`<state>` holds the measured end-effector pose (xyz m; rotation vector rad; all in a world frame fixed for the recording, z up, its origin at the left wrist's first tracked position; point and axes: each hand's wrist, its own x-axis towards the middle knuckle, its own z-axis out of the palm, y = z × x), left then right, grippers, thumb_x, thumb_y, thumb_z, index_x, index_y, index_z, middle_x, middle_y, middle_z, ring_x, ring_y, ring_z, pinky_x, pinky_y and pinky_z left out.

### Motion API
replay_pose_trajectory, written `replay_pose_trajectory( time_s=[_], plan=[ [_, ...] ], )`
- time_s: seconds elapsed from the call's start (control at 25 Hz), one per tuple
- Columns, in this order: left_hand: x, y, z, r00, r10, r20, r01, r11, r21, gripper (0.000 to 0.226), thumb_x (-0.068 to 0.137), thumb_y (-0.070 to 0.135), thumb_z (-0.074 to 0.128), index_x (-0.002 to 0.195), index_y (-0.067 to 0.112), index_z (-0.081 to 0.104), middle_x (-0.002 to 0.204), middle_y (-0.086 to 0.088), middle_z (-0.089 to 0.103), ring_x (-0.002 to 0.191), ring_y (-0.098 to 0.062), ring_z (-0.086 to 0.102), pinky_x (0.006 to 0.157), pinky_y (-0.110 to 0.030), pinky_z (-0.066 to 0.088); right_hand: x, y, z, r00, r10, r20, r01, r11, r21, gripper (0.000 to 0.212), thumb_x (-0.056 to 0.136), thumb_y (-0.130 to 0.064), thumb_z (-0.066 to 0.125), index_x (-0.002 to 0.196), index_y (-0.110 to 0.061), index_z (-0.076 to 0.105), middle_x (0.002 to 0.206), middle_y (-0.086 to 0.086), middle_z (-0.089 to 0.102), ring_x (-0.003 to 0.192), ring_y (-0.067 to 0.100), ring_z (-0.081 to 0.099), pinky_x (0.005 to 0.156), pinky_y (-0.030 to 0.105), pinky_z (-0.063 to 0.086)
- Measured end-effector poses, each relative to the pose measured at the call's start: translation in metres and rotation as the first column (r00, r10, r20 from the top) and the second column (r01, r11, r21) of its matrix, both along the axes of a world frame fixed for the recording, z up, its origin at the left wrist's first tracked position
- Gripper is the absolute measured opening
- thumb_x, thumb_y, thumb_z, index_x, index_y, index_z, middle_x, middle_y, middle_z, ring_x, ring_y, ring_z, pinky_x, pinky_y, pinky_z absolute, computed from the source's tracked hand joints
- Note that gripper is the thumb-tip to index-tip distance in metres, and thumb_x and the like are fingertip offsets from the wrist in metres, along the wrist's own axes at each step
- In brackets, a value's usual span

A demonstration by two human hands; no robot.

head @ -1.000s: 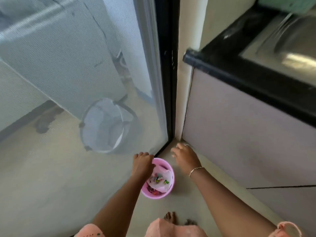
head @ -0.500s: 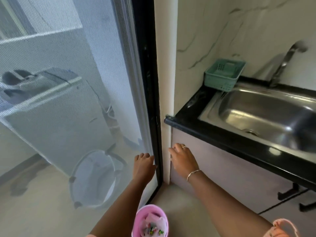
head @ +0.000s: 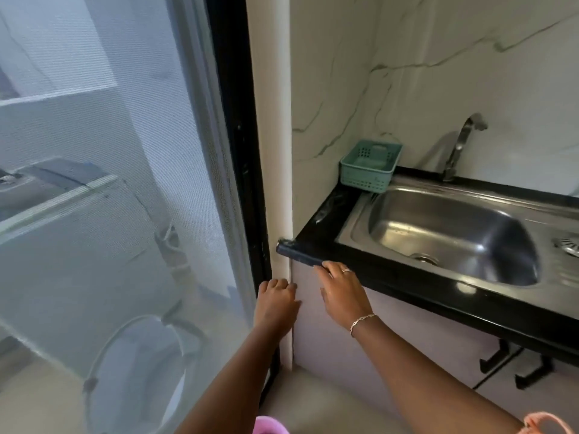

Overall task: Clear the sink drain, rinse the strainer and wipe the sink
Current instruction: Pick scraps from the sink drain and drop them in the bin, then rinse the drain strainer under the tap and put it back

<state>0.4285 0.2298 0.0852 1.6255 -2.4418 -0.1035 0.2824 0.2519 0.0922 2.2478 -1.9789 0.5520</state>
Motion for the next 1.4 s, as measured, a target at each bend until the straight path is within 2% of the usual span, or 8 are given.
replay_pose_trajectory(
  time_s=[0.16,0.32,0.48,0.68,0.8,1.0,1.4],
  plan=[
    [-0.04,-0.023,0.011,0.996,-0.091,-0.014,0.089,0.992,-0.088,0.041,0.09,0.036,0.05,0.126,0.017,0.049,0.132,-0.006,0.055,0.127,-0.023,0.045,0.11,-0.039,0.028,-0.042,-0.012,0.009,0.995,-0.093,0.022,0.094,0.996,-0.003,0.046,0.092,-0.015,0.051,0.137,-0.014,0.04,0.14,0.01,0.045,0.132,0.027,0.038,0.109,0.036,0.035],
    [-0.094,-0.047,0.023,0.977,-0.21,-0.035,0.204,0.97,-0.131,0.039,0.09,0.036,0.048,0.125,0.018,0.051,0.126,-0.005,0.058,0.12,-0.022,0.048,0.105,-0.036,0.031,-0.09,-0.027,0.018,0.988,-0.15,0.033,0.151,0.988,-0.038,0.041,0.089,-0.012,0.052,0.13,-0.013,0.046,0.132,0.01,0.051,0.123,0.028,0.046,0.103,0.037,0.041],
    [-0.161,-0.077,0.033,0.951,-0.308,-0.027,0.301,0.943,-0.145,0.039,0.09,0.035,0.046,0.125,0.017,0.05,0.126,-0.004,0.057,0.121,-0.022,0.047,0.105,-0.034,0.03,-0.148,-0.046,0.025,0.975,-0.218,0.044,0.22,0.975,-0.041,0.046,0.081,-0.002,0.055,0.125,-0.012,0.051,0.126,0.01,0.055,0.118,0.029,0.049,0.1,0.038,0.043],
    [-0.244,-0.11,0.038,0.926,-0.377,-0.009,0.374,0.92,-0.116,0.04,0.09,0.037,0.047,0.123,0.017,0.05,0.123,-0.006,0.057,0.119,-0.023,0.047,0.103,-0.032,0.03,-0.225,-0.071,0.028,0.96,-0.277,0.04,0.278,0.96,-0.024,0.036,0.082,-0.004,0.057,0.117,-0.009,0.059,0.114,0.011,0.062,0.108,0.031,0.057,0.091,0.039,0.048],
    [-0.293,-0.125,0.035,0.919,-0.395,-0.007,0.393,0.915,-0.087,0.039,0.09,0.038,0.046,0.123,0.018,0.051,0.121,-0.004,0.058,0.118,-0.021,0.048,0.103,-0.031,0.029,-0.272,-0.08,0.025,0.957,-0.287,0.047,0.287,0.958,-0.002,0.035,0.083,-0.006,0.058,0.118,-0.009,0.058,0.114,0.011,0.062,0.105,0.032,0.058,0.088,0.038,0.048],
    [-0.35,-0.142,0.032,0.908,-0.419,-0.009,0.418,0.907,-0.058,0.038,0.09,0.039,0.047,0.122,0.018,0.052,0.122,-0.004,0.058,0.119,-0.021,0.047,0.102,-0.033,0.029,-0.334,-0.09,0.023,0.951,-0.308,0.005,0.307,0.95,0.062,0.038,0.091,-0.01,0.047,0.129,-0.012,0.049,0.124,0.009,0.056,0.112,0.028,0.052,0.096,0.036,0.043],
    [-0.415,-0.188,0.024,0.865,-0.502,0.012,0.502,0.865,0.001,0.037,0.09,0.038,0.046,0.12,0.018,0.052,0.124,-0.005,0.056,0.12,-0.022,0.047,0.103,-0.032,0.03,-0.397,-0.118,0.018,0.909,-0.416,0.014,0.411,0.904,0.119,0.03,0.09,-0.012,0.048,0.12,-0.012,0.053,0.121,0.008,0.058,0.11,0.027,0.053,0.095,0.033,0.042]
  ],
)
